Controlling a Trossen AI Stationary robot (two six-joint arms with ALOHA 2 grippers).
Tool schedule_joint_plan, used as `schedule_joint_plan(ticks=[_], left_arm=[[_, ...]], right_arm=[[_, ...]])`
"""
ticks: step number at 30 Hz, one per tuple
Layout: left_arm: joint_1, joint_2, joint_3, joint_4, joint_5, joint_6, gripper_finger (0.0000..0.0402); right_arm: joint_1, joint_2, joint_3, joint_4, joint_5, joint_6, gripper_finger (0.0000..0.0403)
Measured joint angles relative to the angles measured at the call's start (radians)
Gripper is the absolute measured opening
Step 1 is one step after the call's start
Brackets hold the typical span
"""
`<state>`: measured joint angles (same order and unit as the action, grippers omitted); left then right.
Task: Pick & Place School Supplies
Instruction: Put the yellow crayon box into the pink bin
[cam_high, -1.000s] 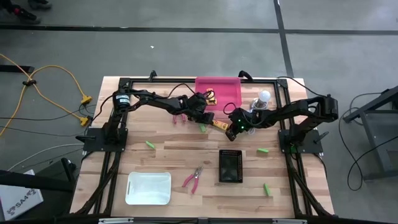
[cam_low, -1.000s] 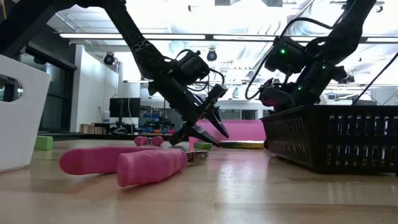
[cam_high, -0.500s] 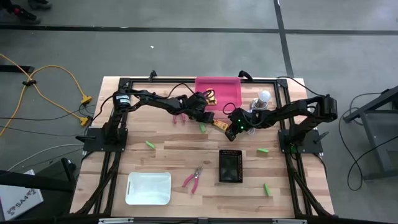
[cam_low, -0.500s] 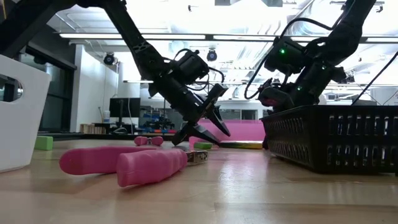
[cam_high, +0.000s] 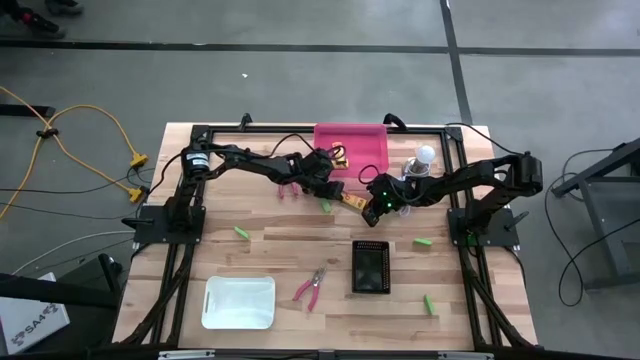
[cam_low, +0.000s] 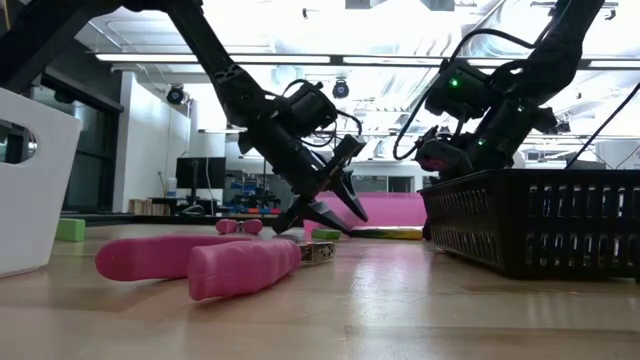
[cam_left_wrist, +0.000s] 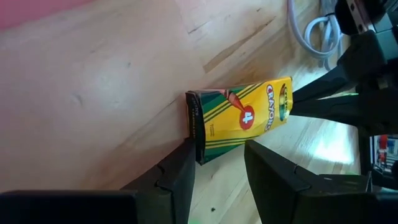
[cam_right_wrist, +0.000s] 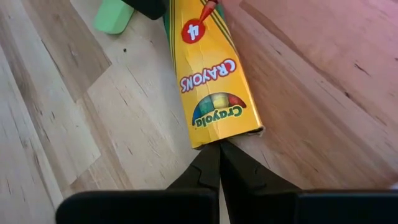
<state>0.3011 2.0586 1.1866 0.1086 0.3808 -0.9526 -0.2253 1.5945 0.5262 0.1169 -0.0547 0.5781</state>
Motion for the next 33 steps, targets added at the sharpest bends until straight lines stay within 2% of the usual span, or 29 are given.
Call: schedule_joint_plan(ticks=[14, 21, 33], left_arm=[[-0.008, -0.003, 0.0, -0.055, 0.013, 0.023, 0.0135], [0.019, -0.007, -0.002, -0.077, 0.058, 0.061, 0.0135], [0.032, -0.01, -0.004, -0.059, 0.017, 0.156, 0.0135]], right_arm=[[0.0, 0.001, -0.001, -0.009, 0.02, 0.001, 0.0002], [0.0, 0.001, -0.001, -0.009, 0.017, 0.001, 0.0002], [0.001, 0.002, -0.001, -0.007, -0.017, 0.004, 0.0002]])
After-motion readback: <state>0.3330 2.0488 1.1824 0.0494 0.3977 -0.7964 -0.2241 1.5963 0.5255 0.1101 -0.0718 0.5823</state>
